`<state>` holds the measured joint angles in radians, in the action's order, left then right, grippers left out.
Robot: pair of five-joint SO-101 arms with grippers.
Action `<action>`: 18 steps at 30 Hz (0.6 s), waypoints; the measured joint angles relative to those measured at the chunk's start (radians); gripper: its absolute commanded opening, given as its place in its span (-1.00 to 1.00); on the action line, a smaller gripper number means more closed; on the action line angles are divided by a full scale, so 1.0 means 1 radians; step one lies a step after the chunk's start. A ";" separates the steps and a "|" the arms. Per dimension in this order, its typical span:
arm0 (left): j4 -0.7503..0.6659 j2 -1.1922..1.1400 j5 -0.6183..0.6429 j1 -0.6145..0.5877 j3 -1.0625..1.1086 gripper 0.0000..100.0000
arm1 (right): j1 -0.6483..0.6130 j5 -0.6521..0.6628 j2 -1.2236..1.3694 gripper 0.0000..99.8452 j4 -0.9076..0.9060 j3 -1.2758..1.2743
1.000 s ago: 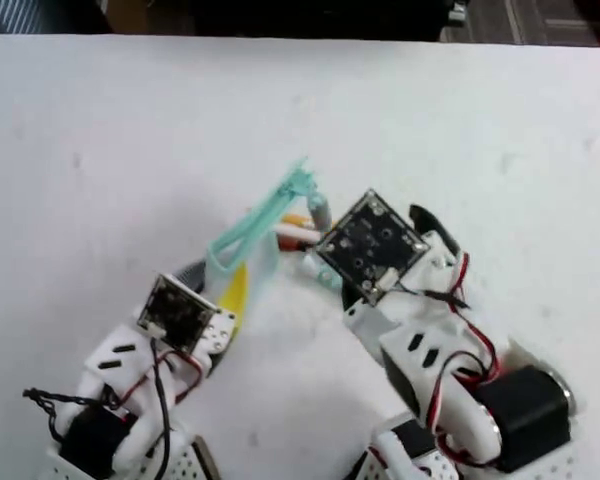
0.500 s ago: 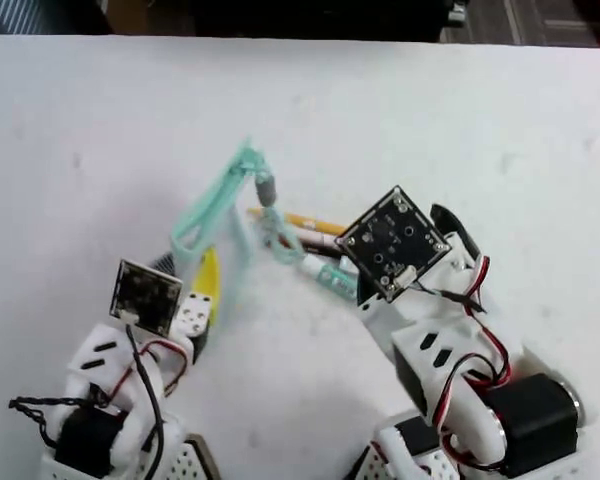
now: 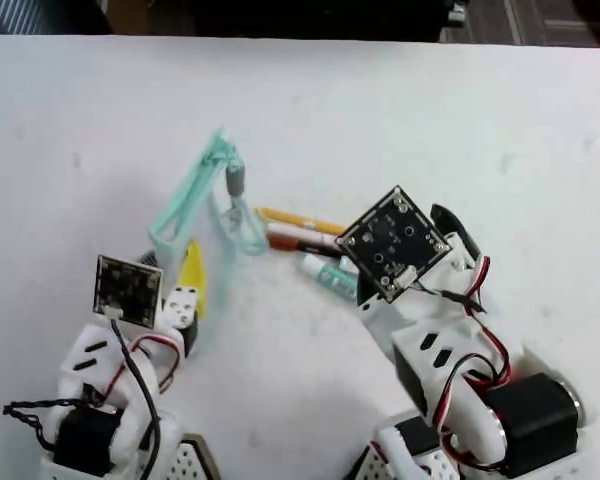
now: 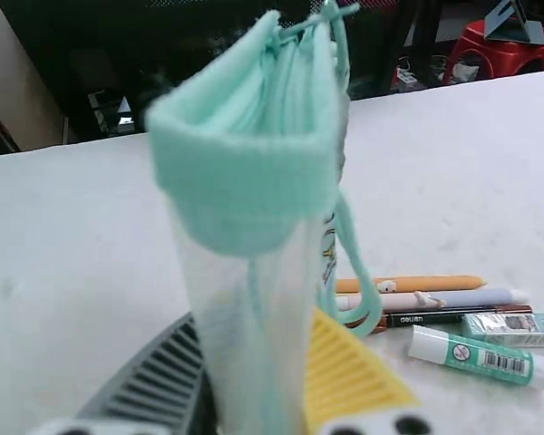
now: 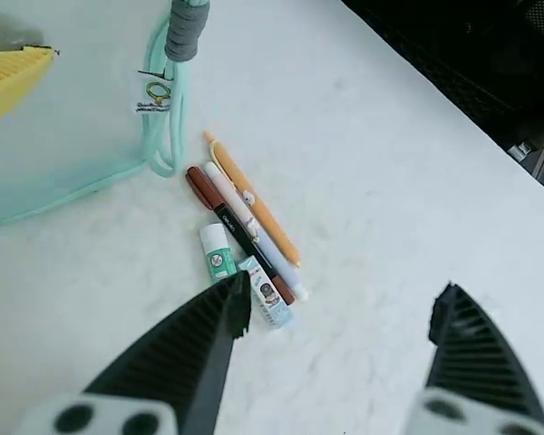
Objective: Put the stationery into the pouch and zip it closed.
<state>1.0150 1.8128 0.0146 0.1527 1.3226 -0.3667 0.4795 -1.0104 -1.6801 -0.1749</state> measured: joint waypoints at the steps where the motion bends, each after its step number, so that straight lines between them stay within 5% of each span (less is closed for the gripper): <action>1: 0.000 0.002 0.000 0.000 0.000 -0.95 | 0.000 0.000 0.000 -0.41 0.000 -0.003; 9: 0.000 0.003 0.002 0.000 0.000 -0.95 | -0.002 0.000 0.018 -0.41 0.029 -0.103; 15: -0.063 0.006 0.000 -0.006 0.025 -0.59 | 0.000 0.000 0.005 -0.41 0.034 -0.104; 18: -0.083 0.012 -0.002 -0.008 0.055 -0.64 | -0.002 0.000 0.017 -0.42 0.034 -0.104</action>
<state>0.9321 1.8251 0.0130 0.1450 1.3779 -0.3682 0.4795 -0.9935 -1.6464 -0.2793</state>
